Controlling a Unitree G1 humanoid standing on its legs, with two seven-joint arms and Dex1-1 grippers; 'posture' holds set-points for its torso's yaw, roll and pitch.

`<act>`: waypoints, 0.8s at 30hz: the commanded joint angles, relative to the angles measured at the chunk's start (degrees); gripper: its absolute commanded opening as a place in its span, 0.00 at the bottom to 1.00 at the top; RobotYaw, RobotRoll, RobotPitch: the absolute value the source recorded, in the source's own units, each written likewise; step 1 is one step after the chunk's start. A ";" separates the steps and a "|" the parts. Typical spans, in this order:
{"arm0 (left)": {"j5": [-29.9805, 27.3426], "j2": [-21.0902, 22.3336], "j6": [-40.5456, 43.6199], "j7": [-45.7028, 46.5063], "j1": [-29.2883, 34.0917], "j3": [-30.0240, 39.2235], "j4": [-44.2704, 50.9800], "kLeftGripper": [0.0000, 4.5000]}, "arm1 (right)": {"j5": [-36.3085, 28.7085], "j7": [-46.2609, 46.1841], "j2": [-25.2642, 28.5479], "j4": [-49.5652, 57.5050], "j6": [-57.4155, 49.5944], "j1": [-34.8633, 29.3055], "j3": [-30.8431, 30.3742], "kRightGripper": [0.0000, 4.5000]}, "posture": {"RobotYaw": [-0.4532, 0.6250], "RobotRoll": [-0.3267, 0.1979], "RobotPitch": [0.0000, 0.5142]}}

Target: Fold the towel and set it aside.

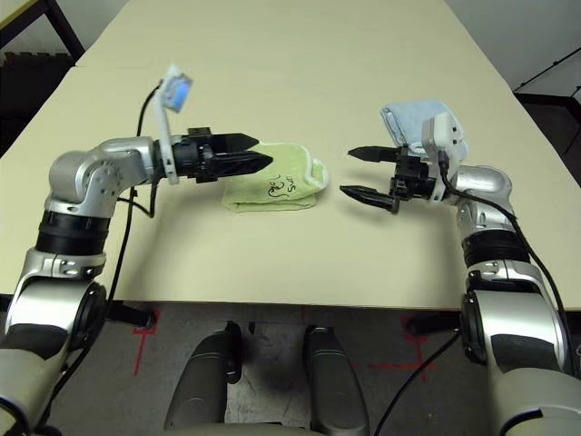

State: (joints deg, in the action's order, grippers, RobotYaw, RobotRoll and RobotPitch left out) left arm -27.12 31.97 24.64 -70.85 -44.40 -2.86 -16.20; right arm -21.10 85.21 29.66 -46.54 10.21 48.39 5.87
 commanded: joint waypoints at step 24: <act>8.18 0.25 -23.55 -17.97 -2.57 -0.84 -19.06 1.00 | 1.88 5.97 0.14 -1.41 4.05 0.02 -0.64 0.01 | 0.43 0.62 0.33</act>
State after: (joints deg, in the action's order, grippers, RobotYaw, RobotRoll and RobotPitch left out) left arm -20.02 32.47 2.63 -87.81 -46.77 -3.42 -34.21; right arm -19.34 91.28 29.38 -49.18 14.48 49.78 5.27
